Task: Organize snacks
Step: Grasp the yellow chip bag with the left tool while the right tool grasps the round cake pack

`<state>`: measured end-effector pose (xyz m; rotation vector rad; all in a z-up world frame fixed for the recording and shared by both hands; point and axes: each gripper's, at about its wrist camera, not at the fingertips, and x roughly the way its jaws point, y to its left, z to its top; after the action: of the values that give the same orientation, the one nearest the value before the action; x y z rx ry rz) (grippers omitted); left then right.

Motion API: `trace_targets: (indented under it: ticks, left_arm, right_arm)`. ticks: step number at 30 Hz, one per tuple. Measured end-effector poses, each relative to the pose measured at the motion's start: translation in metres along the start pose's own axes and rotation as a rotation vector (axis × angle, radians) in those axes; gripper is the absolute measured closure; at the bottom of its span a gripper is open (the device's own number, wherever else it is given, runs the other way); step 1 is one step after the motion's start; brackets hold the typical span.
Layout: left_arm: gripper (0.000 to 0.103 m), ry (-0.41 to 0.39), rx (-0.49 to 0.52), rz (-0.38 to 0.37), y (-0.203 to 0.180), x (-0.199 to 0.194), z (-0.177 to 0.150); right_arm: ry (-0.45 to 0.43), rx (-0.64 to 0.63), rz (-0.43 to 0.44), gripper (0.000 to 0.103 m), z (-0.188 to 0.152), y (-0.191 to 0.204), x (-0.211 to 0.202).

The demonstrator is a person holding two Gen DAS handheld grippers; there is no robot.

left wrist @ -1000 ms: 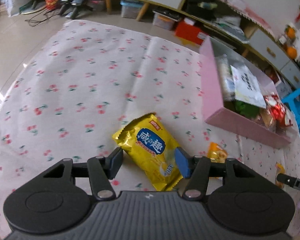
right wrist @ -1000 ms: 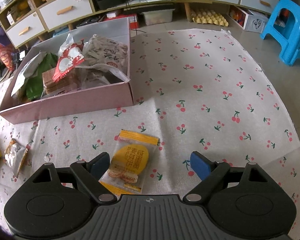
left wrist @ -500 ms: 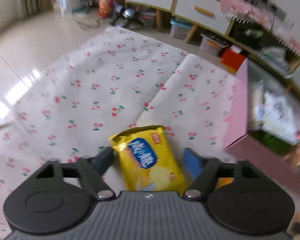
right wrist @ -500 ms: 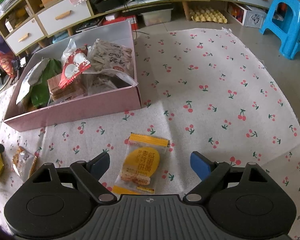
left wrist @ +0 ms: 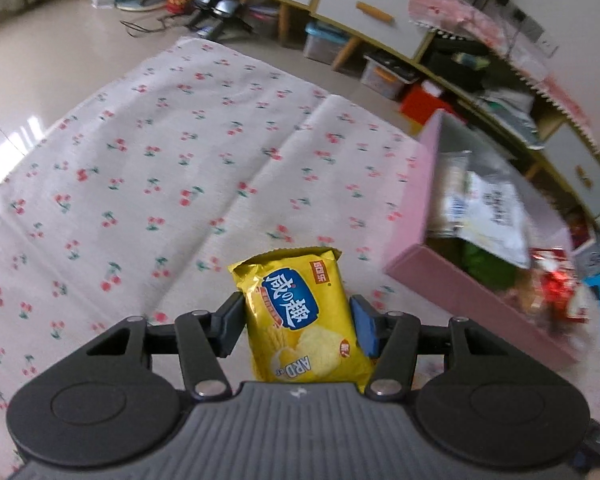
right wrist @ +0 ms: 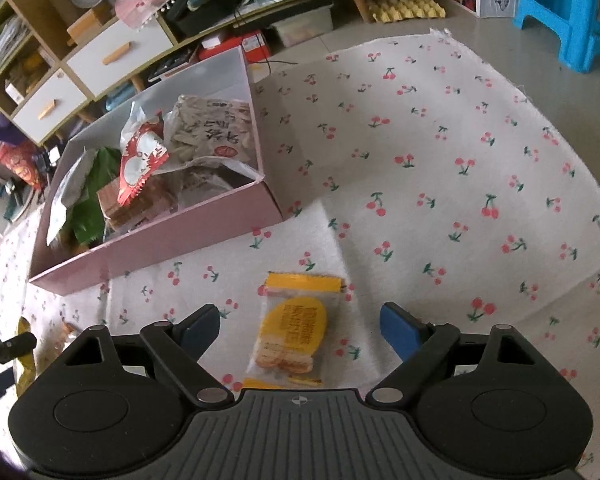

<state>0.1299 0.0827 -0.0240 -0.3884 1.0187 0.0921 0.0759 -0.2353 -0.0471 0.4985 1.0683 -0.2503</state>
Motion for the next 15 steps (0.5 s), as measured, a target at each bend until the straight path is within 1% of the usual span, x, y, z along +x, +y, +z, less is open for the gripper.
trace_targets:
  ticks: [2, 5, 6, 7, 8, 9, 10, 11, 13, 15]
  left_arm:
    - [0.051, -0.001, 0.01, -0.028, -0.004, -0.004, -0.002]
    - [0.051, 0.002, 0.04, -0.057, -0.01, -0.01, -0.005]
    - [0.051, 0.009, 0.05, -0.068, -0.012, -0.012, -0.006]
    - [0.051, 0.013, 0.058, -0.076, -0.012, -0.012, -0.007]
    - [0.051, 0.017, 0.065, -0.082, -0.013, -0.013, -0.007]
    - [0.051, 0.022, 0.069, -0.087, -0.013, -0.013, -0.008]
    - [0.051, 0.027, 0.07, -0.094, -0.013, -0.013, -0.008]
    - [0.051, 0.03, 0.068, -0.1, -0.012, -0.014, -0.008]
    - [0.051, 0.04, 0.057, -0.118, -0.009, -0.016, -0.008]
    - [0.051, 0.047, 0.05, -0.133, -0.009, -0.017, -0.008]
  right_arm:
    - [-0.006, -0.016, -0.001, 0.014, -0.003, 0.008, 0.001]
    - [-0.027, -0.062, -0.032, 0.024, -0.009, 0.022, 0.004]
    - [-0.038, -0.084, -0.055, 0.033, -0.012, 0.026, 0.004]
    - [-0.049, -0.111, -0.08, 0.037, -0.014, 0.031, 0.005]
    - [-0.059, -0.132, -0.097, 0.045, -0.016, 0.035, 0.005]
    - [-0.064, -0.143, -0.105, 0.051, -0.017, 0.037, 0.005]
    - [-0.068, -0.149, -0.11, 0.055, -0.017, 0.038, 0.005]
    - [-0.07, -0.154, -0.114, 0.061, -0.017, 0.039, 0.005]
    - [-0.07, -0.157, -0.111, 0.062, -0.017, 0.038, 0.004]
    - [-0.072, -0.158, -0.107, 0.065, -0.017, 0.036, 0.004]
